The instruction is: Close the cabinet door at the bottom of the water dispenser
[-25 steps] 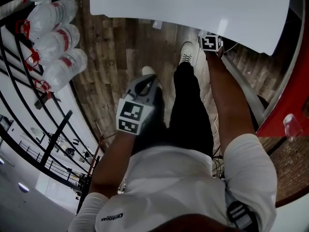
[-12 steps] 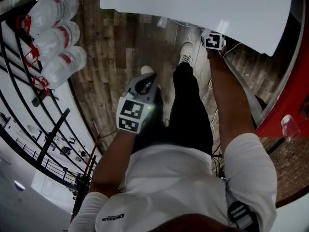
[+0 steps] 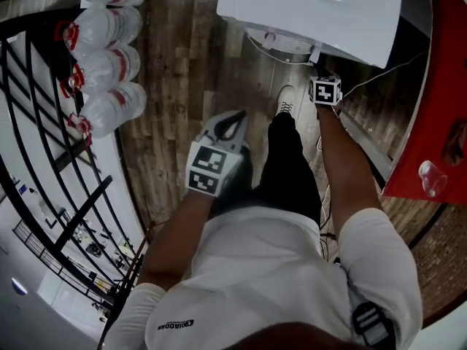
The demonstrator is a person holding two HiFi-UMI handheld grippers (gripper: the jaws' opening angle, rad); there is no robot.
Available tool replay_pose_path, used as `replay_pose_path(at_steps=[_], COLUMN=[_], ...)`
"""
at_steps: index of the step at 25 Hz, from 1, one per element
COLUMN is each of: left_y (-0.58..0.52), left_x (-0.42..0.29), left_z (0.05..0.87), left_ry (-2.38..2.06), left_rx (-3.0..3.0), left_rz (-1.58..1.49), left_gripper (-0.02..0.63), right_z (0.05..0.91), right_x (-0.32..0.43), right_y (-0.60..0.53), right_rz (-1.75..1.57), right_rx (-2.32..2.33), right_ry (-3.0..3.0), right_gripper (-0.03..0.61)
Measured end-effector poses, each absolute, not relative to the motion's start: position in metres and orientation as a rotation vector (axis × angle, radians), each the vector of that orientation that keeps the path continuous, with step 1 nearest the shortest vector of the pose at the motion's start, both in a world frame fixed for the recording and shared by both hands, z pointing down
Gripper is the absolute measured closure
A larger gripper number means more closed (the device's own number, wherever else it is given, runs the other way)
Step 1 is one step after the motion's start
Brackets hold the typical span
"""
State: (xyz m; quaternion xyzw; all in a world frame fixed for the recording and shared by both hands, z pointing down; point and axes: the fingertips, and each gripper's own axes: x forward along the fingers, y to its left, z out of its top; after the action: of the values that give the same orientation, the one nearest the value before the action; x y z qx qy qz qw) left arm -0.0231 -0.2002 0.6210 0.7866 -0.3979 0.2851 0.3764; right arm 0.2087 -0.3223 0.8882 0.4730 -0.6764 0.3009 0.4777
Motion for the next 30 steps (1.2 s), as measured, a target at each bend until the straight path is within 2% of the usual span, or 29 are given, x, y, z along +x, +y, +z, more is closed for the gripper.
replay_pose_path(at_steps=[8, 12, 19, 24, 30], left_y=[-0.198, -0.184, -0.141, -0.114, -0.080], left_x=[-0.048, -0.067, -0.084, -0.079, -0.072], left_z=[0.547, 0.514, 0.450, 0.416, 0.377], left_ry=[-1.046, -1.054, -1.018, -0.942, -0.934], left_rx=[2.141, 2.169, 2.273, 2.361, 2.437], left_rz=[0.695, 0.654, 0.566, 0.496, 0.399], left_gripper=[0.617, 0.617, 0.617, 0.617, 0.617], right_z=[0.781, 0.719, 0.549, 0.439, 0.365], right_x=[0.155, 0.099, 0.015, -0.004, 0.009], right_y=[-0.302, -0.268, -0.178, -0.119, -0.070], right_rz=[0.747, 0.911, 1.032, 1.023, 0.868], right_rx=[1.192, 1.134, 1.031, 1.005, 1.015], right_ry=[-1.776, -1.986, -2.359, -2.569, -2.655], right_gripper=[0.532, 0.554, 0.555, 0.555, 0.555])
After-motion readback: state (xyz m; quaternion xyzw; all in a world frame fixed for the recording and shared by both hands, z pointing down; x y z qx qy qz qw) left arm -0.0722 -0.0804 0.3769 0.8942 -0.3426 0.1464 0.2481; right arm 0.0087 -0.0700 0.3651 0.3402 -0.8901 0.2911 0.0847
